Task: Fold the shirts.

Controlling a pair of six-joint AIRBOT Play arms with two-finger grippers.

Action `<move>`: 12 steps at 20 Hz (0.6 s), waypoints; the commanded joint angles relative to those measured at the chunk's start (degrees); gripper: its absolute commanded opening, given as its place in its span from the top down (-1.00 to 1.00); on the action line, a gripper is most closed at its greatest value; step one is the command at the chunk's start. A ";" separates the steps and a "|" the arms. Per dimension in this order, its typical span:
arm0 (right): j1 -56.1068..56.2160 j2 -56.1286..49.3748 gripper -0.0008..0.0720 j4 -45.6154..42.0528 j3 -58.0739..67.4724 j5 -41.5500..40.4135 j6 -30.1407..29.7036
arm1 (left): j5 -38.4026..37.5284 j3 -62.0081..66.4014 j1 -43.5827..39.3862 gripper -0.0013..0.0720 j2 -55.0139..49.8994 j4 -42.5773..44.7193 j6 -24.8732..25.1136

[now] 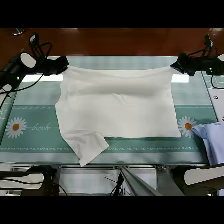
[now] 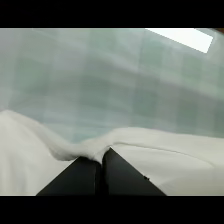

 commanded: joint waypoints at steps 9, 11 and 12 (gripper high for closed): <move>-4.98 -0.87 0.93 -13.16 -4.24 23.71 0.68 | -31.50 -7.87 4.24 0.91 -2.67 -0.02 13.03; -4.94 -0.87 0.92 -14.36 -5.97 22.23 1.03 | -32.13 -8.35 4.26 0.91 -3.56 -0.02 13.22; -4.94 -0.90 0.92 -14.32 -6.19 22.18 1.62 | -32.09 -8.33 4.26 0.91 -3.54 -0.04 13.18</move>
